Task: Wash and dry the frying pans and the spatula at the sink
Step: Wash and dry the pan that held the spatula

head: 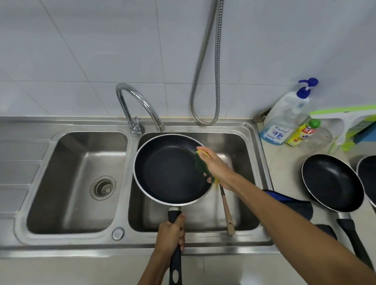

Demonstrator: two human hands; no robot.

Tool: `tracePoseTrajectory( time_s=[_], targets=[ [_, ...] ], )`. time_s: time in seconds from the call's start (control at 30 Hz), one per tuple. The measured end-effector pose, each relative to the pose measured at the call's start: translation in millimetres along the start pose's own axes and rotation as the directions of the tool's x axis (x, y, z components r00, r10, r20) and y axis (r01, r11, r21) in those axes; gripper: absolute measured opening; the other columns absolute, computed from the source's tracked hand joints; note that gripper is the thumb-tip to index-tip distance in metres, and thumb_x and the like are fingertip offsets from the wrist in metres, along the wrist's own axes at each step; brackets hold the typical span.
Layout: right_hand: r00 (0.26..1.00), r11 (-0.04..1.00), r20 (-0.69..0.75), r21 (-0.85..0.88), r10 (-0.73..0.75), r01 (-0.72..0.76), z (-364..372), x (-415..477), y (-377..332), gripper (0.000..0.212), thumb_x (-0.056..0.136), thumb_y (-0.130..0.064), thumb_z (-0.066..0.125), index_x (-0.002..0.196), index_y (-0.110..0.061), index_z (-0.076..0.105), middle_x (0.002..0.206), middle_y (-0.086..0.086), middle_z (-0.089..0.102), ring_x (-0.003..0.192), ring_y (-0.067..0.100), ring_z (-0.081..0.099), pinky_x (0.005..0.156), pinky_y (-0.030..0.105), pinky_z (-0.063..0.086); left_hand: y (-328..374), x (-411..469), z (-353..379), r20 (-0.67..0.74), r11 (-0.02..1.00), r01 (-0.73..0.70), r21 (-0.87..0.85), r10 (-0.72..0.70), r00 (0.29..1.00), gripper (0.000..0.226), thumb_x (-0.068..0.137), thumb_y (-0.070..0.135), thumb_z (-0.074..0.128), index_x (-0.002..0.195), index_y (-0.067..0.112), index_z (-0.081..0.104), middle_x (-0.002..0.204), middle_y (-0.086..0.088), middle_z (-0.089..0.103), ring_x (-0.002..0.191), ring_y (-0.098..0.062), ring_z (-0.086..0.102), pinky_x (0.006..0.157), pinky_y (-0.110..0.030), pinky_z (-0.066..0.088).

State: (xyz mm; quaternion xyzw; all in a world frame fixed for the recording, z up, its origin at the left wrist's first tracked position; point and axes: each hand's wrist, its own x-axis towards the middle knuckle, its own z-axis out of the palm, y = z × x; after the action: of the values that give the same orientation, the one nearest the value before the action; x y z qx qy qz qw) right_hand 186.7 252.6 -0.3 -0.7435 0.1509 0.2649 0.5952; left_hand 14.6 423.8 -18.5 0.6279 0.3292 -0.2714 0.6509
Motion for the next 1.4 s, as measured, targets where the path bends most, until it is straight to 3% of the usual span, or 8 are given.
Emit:
tracePoseTrajectory(
  time_s=[0.2, 0.33, 0.63, 0.8, 0.9, 1.0, 1.17, 1.4],
  targets=[
    [0.917, 0.768, -0.147, -0.603, -0.371, 0.214, 31, 31, -13, 0.046, 0.103, -0.041, 0.038, 0.066, -0.017, 0.049, 0.076, 0.007, 0.063, 0.08, 0.032, 0.06, 0.074, 0.039, 0.046, 0, -7, 3, -0.006, 1.0, 0.005, 0.002, -0.005, 1.0, 0.048, 0.101, 0.03, 0.059, 0.057, 0.016, 0.045, 0.048, -0.002, 0.038, 0.039, -0.014, 0.037, 0.041, -0.026, 0.035],
    [0.895, 0.634, -0.139, -0.752, -0.423, 0.182, 48, 32, -20, 0.055, 0.102, -0.043, 0.032, 0.08, -0.01, 0.07, 0.088, 0.019, 0.073, 0.086, 0.04, 0.066, 0.08, 0.043, 0.052, 0, -7, 11, -0.004, 0.999, 0.033, -0.002, -0.033, 0.999, 0.047, 0.1, 0.03, 0.061, 0.057, 0.017, 0.044, 0.047, -0.001, 0.037, 0.038, -0.014, 0.035, 0.041, -0.025, 0.033],
    [0.933, 0.659, -0.136, -0.742, -0.333, 0.127, 44, 39, -5, 0.056, 0.105, -0.042, 0.03, 0.097, -0.007, 0.073, 0.105, 0.02, 0.073, 0.101, 0.042, 0.066, 0.089, 0.044, 0.05, 4, -6, 17, 0.018, 1.0, 0.027, 0.001, -0.027, 0.999, 0.048, 0.098, 0.033, 0.062, 0.057, 0.017, 0.044, 0.049, -0.001, 0.036, 0.039, -0.015, 0.034, 0.041, -0.025, 0.034],
    [0.984, 0.887, -0.058, -0.443, -0.171, 0.128, 15, 48, -16, 0.038, 0.102, -0.054, 0.043, 0.095, -0.019, 0.057, 0.094, 0.003, 0.066, 0.09, 0.026, 0.062, 0.071, 0.034, 0.043, 6, 4, 18, 0.009, 0.999, 0.027, 0.024, -0.027, 1.0, 0.052, 0.099, 0.033, 0.061, 0.053, 0.018, 0.041, 0.047, -0.001, 0.036, 0.038, -0.016, 0.035, 0.041, -0.026, 0.034],
    [0.965, 0.908, -0.063, -0.358, -0.256, 0.218, -7, 43, -19, 0.028, 0.1, -0.043, 0.057, 0.116, -0.021, 0.062, 0.1, -0.004, 0.064, 0.087, 0.015, 0.059, 0.065, 0.022, 0.042, 5, 10, 17, 0.017, 0.998, 0.042, 0.036, -0.042, 0.999, 0.053, 0.099, 0.034, 0.061, 0.052, 0.019, 0.043, 0.046, -0.001, 0.037, 0.039, -0.016, 0.036, 0.041, -0.026, 0.035],
    [0.905, 0.893, -0.241, -0.378, -0.351, 0.245, -40, 46, -11, 0.033, 0.094, -0.047, 0.063, 0.121, -0.028, 0.059, 0.114, -0.003, 0.064, 0.101, 0.017, 0.06, 0.084, 0.031, 0.051, 3, 18, 16, 0.013, 0.998, 0.048, 0.044, -0.049, 0.999, 0.055, 0.098, 0.036, 0.063, 0.051, 0.018, 0.043, 0.046, -0.003, 0.037, 0.038, -0.018, 0.036, 0.041, -0.026, 0.034],
    [0.761, 0.797, -0.557, -0.598, -0.333, -0.089, -142, 39, 29, 0.044, 0.091, -0.048, 0.063, 0.125, -0.02, 0.055, 0.123, 0.016, 0.061, 0.11, 0.039, 0.058, 0.092, 0.047, 0.049, -1, 26, 17, 0.013, 0.997, 0.049, 0.054, -0.05, 0.999, 0.056, 0.097, 0.036, 0.064, 0.049, 0.018, 0.042, 0.045, -0.004, 0.036, 0.037, -0.018, 0.035, 0.04, -0.025, 0.033],
    [0.787, 0.618, -0.586, -0.697, -0.195, -0.365, -194, 22, 75, 0.056, 0.093, -0.043, 0.064, 0.136, -0.011, 0.048, 0.13, 0.026, 0.054, 0.115, 0.048, 0.053, 0.095, 0.054, 0.046, -3, 27, 16, 0.025, 0.995, 0.05, 0.089, -0.052, 0.998, 0.053, 0.097, 0.037, 0.064, 0.055, 0.017, 0.039, 0.048, -0.003, 0.033, 0.038, -0.017, 0.033, 0.04, -0.025, 0.033]
  ],
)
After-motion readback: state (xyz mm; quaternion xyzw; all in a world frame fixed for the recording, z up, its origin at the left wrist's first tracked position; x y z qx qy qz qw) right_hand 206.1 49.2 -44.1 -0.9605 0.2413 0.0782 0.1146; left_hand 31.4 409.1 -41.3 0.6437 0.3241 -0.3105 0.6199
